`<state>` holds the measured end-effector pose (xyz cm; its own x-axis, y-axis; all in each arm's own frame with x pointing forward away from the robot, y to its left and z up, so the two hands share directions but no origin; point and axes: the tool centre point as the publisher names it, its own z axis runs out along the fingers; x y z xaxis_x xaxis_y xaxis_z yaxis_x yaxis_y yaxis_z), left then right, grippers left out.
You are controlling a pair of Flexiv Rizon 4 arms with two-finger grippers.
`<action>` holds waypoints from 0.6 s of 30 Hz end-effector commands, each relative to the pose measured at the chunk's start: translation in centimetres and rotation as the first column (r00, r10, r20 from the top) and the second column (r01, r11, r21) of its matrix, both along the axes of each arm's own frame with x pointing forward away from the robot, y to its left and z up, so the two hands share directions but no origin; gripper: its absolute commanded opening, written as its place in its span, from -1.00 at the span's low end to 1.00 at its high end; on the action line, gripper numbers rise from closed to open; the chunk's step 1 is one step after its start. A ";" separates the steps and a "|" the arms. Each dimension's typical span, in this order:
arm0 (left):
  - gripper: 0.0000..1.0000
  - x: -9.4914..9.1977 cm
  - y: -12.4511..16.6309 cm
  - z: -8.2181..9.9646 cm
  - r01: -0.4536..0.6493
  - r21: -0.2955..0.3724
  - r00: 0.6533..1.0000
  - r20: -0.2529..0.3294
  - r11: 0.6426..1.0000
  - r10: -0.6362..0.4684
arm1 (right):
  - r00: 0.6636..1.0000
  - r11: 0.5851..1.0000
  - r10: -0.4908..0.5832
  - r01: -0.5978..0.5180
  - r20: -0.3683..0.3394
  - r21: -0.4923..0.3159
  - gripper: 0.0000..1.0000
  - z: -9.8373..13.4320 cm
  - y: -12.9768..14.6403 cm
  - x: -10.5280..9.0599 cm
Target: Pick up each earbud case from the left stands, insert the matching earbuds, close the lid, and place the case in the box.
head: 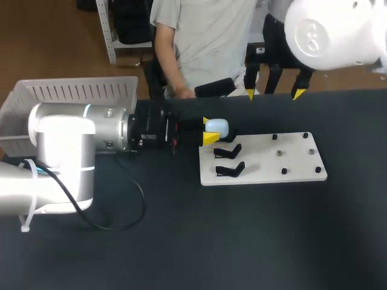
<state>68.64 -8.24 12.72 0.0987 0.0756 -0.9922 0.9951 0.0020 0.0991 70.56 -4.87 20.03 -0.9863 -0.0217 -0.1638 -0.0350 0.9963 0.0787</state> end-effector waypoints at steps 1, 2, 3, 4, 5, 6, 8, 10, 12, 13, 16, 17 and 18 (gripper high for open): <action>-1.00 -0.7 4.5 2.7 -0.092 0.036 0.995 0.045 0.995 0.090 | 0.989 1.000 -0.009 0.005 0.147 0.027 1.00 -0.2 -1.2 -2.0; -1.00 -0.4 5.6 3.1 -0.114 0.046 0.992 0.058 0.992 0.111 | 0.989 1.000 -0.009 0.005 0.147 0.027 1.00 -0.2 -1.2 -2.0; -1.00 -0.1 6.6 3.5 -0.138 0.059 0.988 0.074 0.989 0.133 | 0.989 1.000 -0.009 0.005 0.147 0.027 1.00 -0.2 -1.2 -2.0; -1.00 0.3 7.7 3.9 -0.163 0.077 0.983 0.092 0.984 0.156 | 0.989 1.000 -0.009 0.005 0.147 0.027 1.00 -0.2 -1.2 -2.0; -1.00 0.7 8.8 4.3 -0.186 0.090 0.979 0.107 0.978 0.176 | 0.989 1.000 -0.009 0.005 0.147 0.027 1.00 -0.2 -1.2 -2.0; -1.00 1.1 9.8 4.6 -0.209 0.102 0.973 0.122 0.973 0.197 | 0.989 1.000 -0.009 0.005 0.147 0.027 1.00 -0.2 -1.2 -2.0; -1.00 2.1 11.9 5.3 -0.263 0.125 0.958 0.150 0.957 0.244 | 0.989 1.000 -0.009 0.005 0.147 0.027 1.00 -0.2 -1.2 -2.0; -1.00 3.1 13.7 5.9 -0.308 0.118 0.946 0.148 0.944 0.289 | 0.989 1.000 -0.009 0.005 0.147 0.027 1.00 -0.2 -1.2 -2.0; -1.00 4.1 15.1 6.4 -0.332 0.131 0.938 0.153 0.934 0.312 | 0.989 1.000 -0.009 0.005 0.147 0.027 1.00 -0.2 -1.2 -2.0; -1.00 4.7 15.9 6.5 -0.352 0.155 0.930 0.166 0.923 0.327 | 0.989 1.000 -0.009 0.005 0.147 0.027 1.00 -0.2 -1.2 -2.0; -1.00 6.7 18.3 6.4 -0.398 0.225 0.913 0.187 0.889 0.362 | 0.989 1.000 -0.009 0.005 0.147 0.027 1.00 -0.2 -1.2 -2.0; -1.00 7.4 19.1 6.2 -0.418 0.243 0.906 0.184 0.876 0.381 | 0.989 1.000 -0.009 0.005 0.147 0.027 1.00 -0.2 -1.2 -2.0; -1.00 8.1 20.0 5.8 -0.439 0.277 0.896 0.199 0.855 0.396 | 0.989 1.000 -0.009 0.005 0.147 0.027 1.00 -0.2 -1.2 -2.0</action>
